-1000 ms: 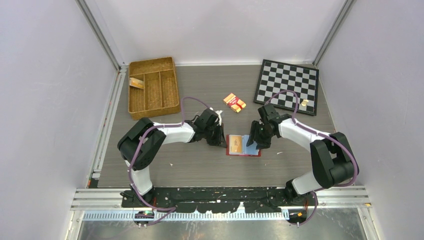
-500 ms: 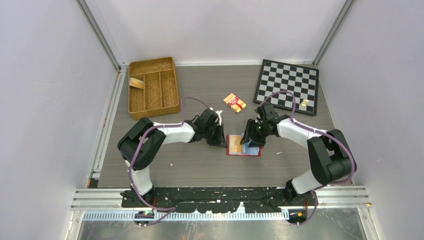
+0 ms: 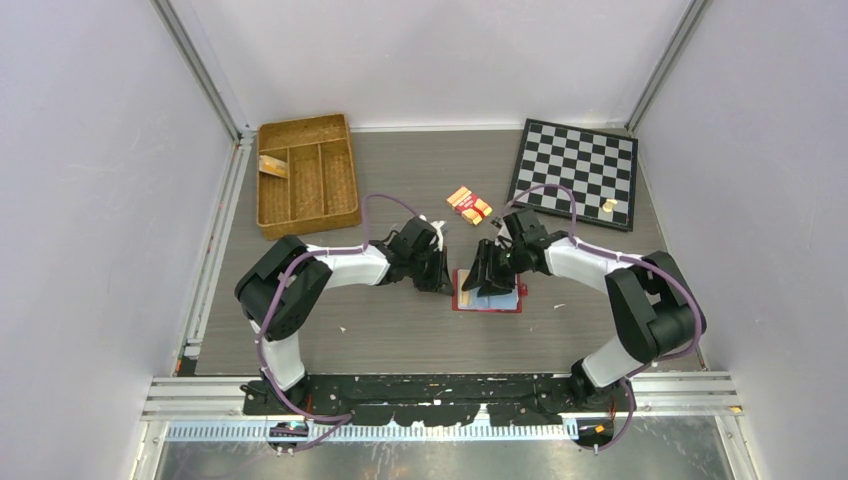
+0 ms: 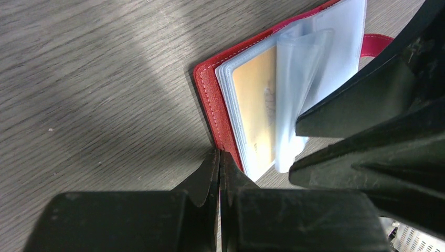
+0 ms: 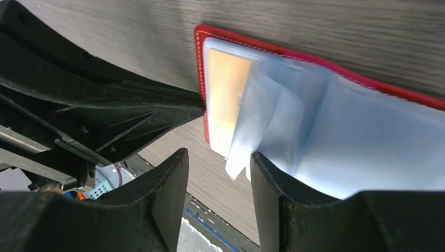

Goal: Put the credit cards into the card holder
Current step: Turn over the card slot in the card holder.

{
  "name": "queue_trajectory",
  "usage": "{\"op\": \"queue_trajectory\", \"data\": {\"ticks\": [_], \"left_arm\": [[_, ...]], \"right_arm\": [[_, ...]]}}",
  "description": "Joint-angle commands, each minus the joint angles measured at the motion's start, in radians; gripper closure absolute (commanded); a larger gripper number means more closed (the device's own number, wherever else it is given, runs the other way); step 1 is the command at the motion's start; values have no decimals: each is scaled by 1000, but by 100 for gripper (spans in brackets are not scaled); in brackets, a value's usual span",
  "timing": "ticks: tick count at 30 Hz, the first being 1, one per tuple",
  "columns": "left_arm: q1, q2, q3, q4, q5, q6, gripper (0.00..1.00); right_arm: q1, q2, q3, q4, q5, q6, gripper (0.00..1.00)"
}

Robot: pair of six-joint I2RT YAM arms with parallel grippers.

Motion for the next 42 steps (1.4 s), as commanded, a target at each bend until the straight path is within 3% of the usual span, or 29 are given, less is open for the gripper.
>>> {"op": "queue_trajectory", "data": {"ticks": [1,10,16,19,23,31,36,42], "left_arm": [[-6,-16,9,-34,-45,21,100],[-6,-34,-2,-34,-63,24,100],[-4,-57,-11,-38,-86,31,100],[-2,-86,-22,-43,-109,37,95],[13,-142,-21,-83,-132,57,83],[115,-276,38,-286,-183,181,48],[289,-306,176,-458,-259,331,24],[548,-257,335,-513,-277,446,18]], "right_arm": [[35,4,54,54,-49,29,48],[69,-63,83,46,-23,60,48],[69,-128,98,-25,113,41,47],[68,-155,109,-93,231,35,45],[60,-189,121,-170,363,21,44],[2,-337,98,-185,451,-12,35],[-34,-392,93,-190,466,-57,29],[-53,-411,73,-189,466,-89,26]]}}
